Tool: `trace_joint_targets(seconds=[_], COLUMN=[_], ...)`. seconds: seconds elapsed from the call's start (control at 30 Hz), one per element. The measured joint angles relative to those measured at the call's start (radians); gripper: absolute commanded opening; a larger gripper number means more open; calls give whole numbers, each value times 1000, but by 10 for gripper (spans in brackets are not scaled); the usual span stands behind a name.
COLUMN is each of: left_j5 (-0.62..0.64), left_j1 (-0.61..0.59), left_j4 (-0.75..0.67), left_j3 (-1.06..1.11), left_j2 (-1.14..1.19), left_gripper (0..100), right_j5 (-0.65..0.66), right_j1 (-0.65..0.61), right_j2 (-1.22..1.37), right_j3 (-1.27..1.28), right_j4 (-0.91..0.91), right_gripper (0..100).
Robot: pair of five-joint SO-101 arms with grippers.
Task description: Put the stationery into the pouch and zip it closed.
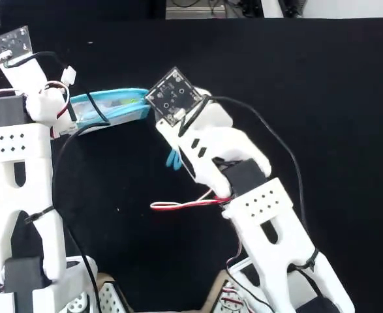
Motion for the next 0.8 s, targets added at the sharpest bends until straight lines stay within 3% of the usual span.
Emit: trace_joint_targets(seconds=[0.5, 0.7, 0.8], left_j5=[0, 0, 0], left_j1=[0, 0, 0], left_j4=[0, 0, 0], left_j3=[-12, -37, -40], left_j2=[0, 15, 15], left_gripper=[33, 34, 92], right_j5=[0, -25, -26], right_j1=[-49, -86, -89], right_j2=[-3, -15, -23], right_j3=[-74, -221, -239], right_j4=[20, 97, 109], right_gripper=[11, 11, 11])
